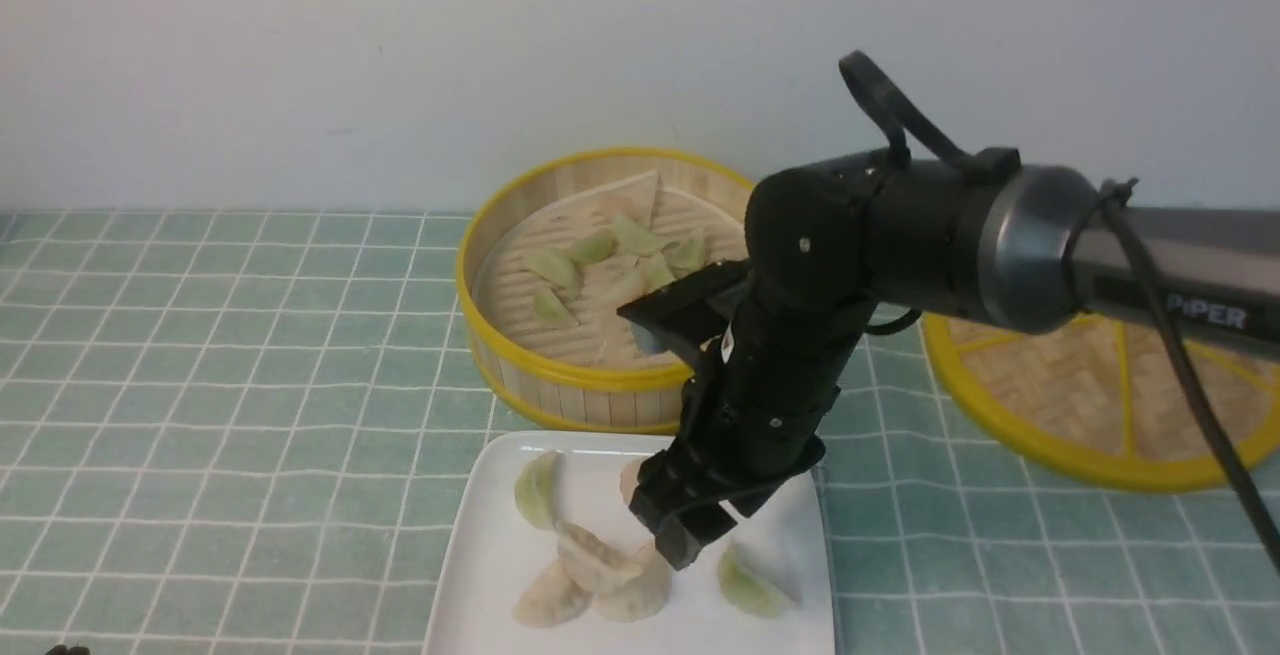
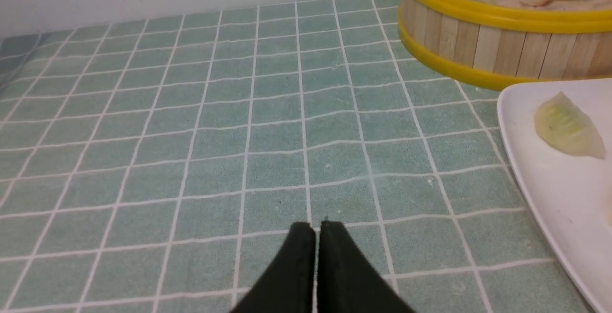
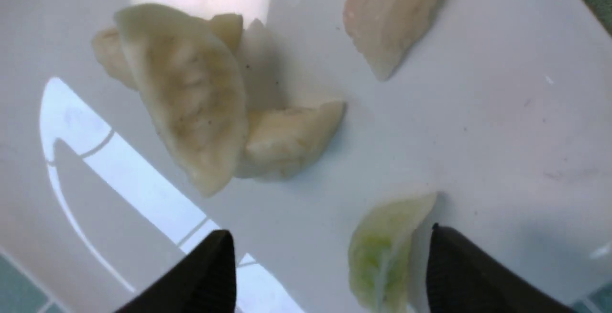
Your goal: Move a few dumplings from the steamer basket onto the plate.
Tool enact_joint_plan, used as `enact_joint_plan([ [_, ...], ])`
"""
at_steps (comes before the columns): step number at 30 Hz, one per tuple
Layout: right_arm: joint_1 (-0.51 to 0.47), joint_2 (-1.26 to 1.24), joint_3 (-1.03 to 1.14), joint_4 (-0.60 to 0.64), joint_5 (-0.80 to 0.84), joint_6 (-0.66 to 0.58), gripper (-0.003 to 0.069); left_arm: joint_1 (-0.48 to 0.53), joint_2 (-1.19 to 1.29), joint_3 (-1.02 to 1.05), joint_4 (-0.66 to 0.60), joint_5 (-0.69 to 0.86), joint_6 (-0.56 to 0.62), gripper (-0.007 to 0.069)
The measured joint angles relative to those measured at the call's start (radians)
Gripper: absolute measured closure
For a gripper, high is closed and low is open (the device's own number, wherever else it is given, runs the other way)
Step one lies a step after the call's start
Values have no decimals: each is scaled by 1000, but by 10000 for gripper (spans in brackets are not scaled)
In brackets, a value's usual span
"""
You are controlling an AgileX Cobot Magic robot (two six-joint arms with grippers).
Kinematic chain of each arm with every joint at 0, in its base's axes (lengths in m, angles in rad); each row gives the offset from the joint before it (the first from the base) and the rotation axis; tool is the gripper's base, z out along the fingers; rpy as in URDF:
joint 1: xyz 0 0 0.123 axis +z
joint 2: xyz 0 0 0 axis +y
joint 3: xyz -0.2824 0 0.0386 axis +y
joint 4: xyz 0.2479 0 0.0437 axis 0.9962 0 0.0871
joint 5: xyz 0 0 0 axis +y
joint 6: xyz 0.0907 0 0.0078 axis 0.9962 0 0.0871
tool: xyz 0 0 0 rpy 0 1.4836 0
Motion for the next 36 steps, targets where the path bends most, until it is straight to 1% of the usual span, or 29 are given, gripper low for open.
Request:
enact_joint_plan([
  [1,0,-16,-11,-15,21,5,198,0,0,0,0,0,0,631],
  [2,0,-52,-35,-39,51,16,239,0,0,0,0,0,0,631],
  [3,0,-100,-53,-63,60,31,308,0,0,0,0,0,0,631],
  [5,0,-182,-68,-92,66,52,405,0,0,0,0,0,0,631],
  [6,0,-240,-74,-109,70,69,469,0,0,0,0,0,0,631],
  [7,0,-326,-76,-134,76,95,557,0,0,0,0,0,0,631],
  [8,0,-389,-76,-151,77,116,603,0,0,0,0,0,0,631],
  [10,0,-486,-76,-178,73,145,645,0,0,0,0,0,0,631],
  [11,0,-510,-76,-185,71,153,650,0,0,0,0,0,0,631],
  [13,0,-664,-48,-228,16,190,669,0,0,0,0,0,0,631],
  [14,0,-688,-37,-235,10,192,670,0,0,0,0,0,0,631],
  [17,0,-889,95,-275,-106,232,672,0,0,0,0,0,0,631],
  [18,0,-915,117,-278,-123,242,672,0,0,0,0,0,0,631],
  [20,0,-1046,228,-283,-202,270,673,0,0,0,0,0,0,631],
  [22,0,-1217,427,-283,-353,307,673,0,0,0,0,0,0,631],
  [23,0,-1283,486,-284,-402,318,673,0,0,0,0,0,0,631],
  [24,0,-1296,516,-284,-428,321,673,0,0,0,0,0,0,631],
  [25,0,-1412,635,-288,-531,338,673,0,0,0,0,0,0,631],
  [26,0,-1425,664,-289,-556,339,673,0,0,0,0,0,0,631],
  [29,0,-1631,879,-289,-738,360,673,0,0,0,0,0,0,631],
  [31,0,-1705,956,-289,-790,367,673,0,0,0,0,0,0,631],
  [32,0,-1766,1030,-290,-840,374,673,0,0,0,0,0,0,631],
  [36,0,-1864,1143,-268,-874,413,673,0,0,0,0,0,0,631],
])
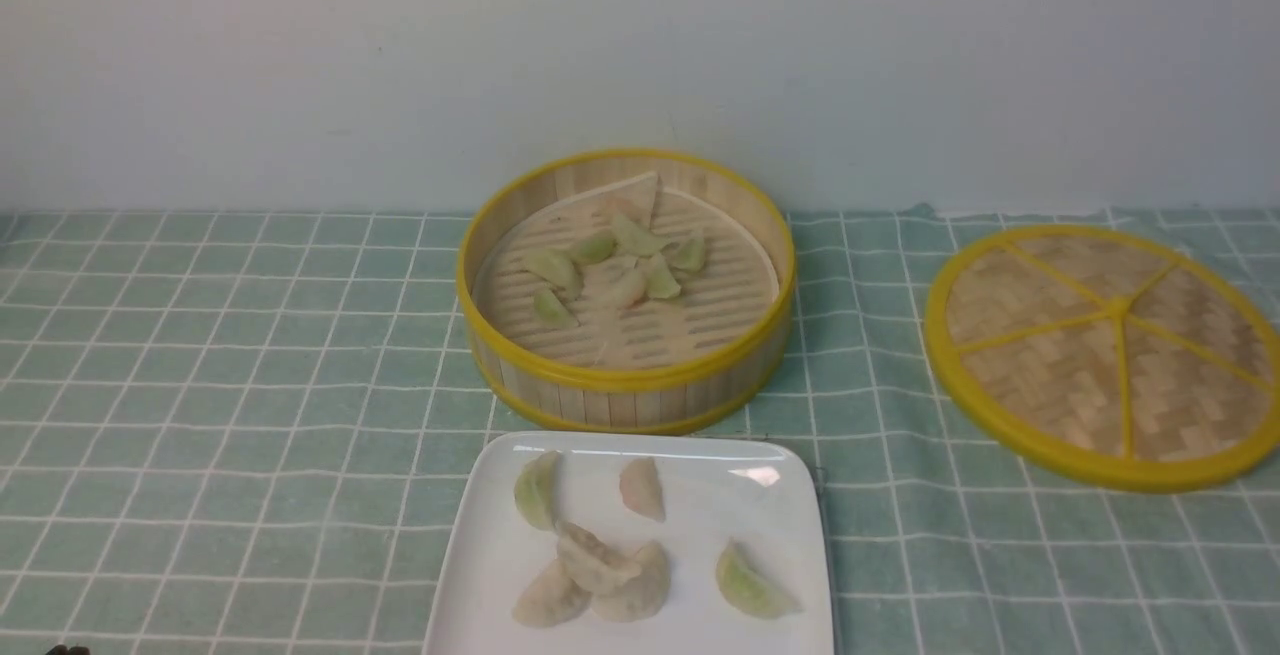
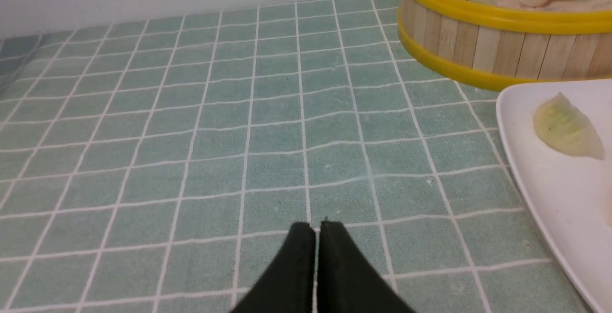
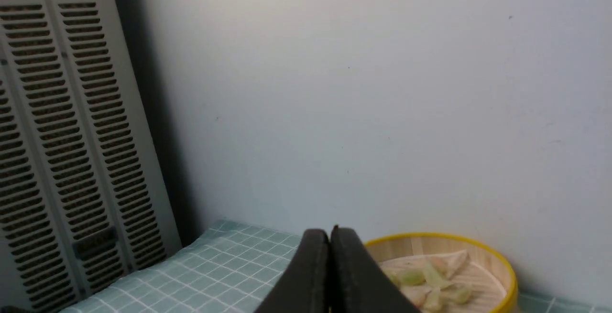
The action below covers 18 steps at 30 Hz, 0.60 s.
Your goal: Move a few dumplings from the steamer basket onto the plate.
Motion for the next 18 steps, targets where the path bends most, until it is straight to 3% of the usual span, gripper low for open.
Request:
enact_joint_plan([
  [9,0,-13,31,18,58,43,673,0,0,0,0,0,0,631],
  [15,-1,-14,31,-98,61,43,673,0,0,0,0,1,0,631],
  [18,-49,-16,37,-143,56,42,673,0,0,0,0,1,0,631],
])
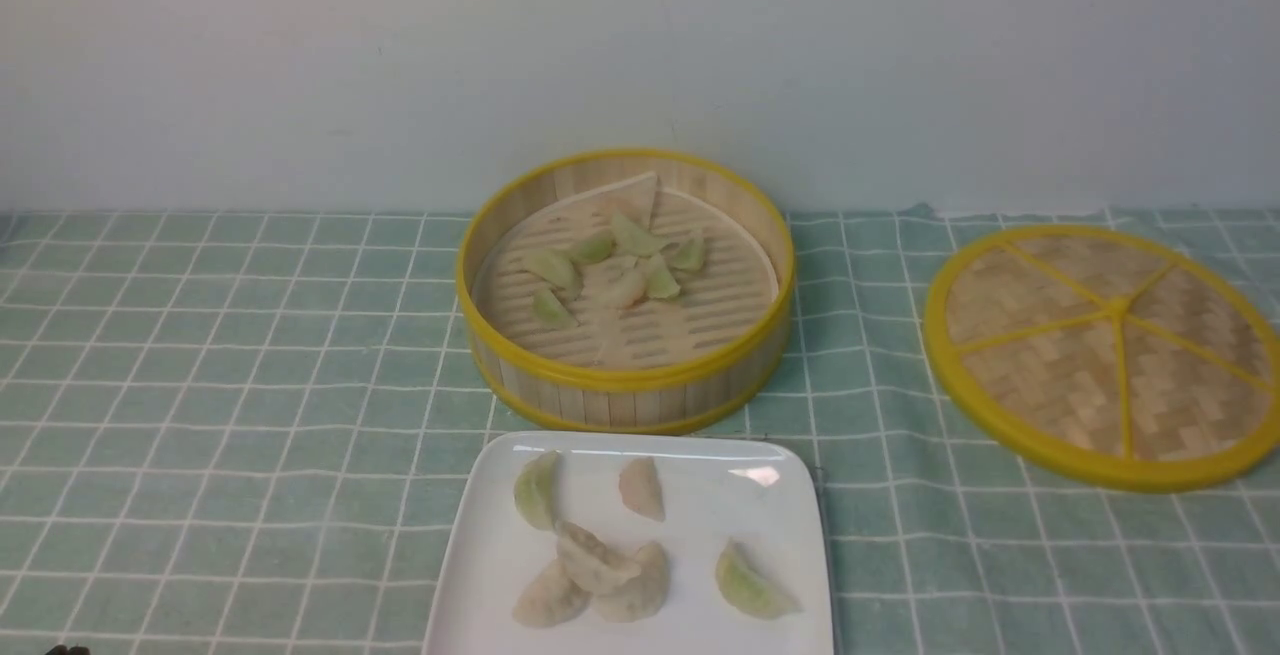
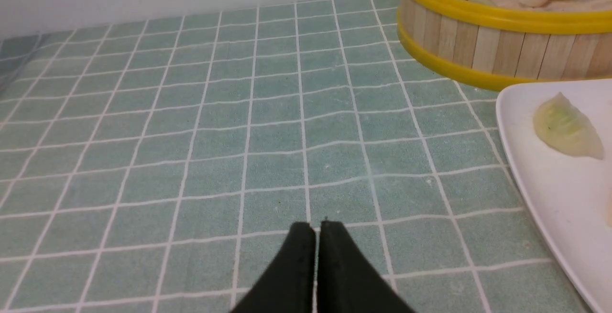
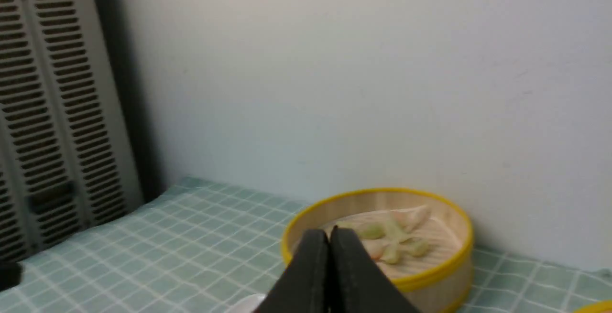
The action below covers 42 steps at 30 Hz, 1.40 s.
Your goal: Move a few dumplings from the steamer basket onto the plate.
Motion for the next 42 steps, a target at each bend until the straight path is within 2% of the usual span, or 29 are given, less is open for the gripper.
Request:
enact_joint_plan([
  [6,-324,-5,116,-12,-2,22,673,0,0,0,0,0,0,631],
  [7,-334,-6,116,-12,-2,23,673,0,0,0,0,0,0,631],
  [9,-454,-21,205,-12,-2,26,673,0,0,0,0,0,0,631],
  [10,-454,-23,211,-12,-2,26,673,0,0,0,0,0,0,631],
  [13,-571,-65,324,-11,12,27,673,0,0,0,0,0,0,631],
  [19,-617,-83,339,-11,37,27,673,0,0,0,0,0,0,631],
  [42,-617,-83,339,-11,38,27,673,0,0,0,0,0,0,631],
])
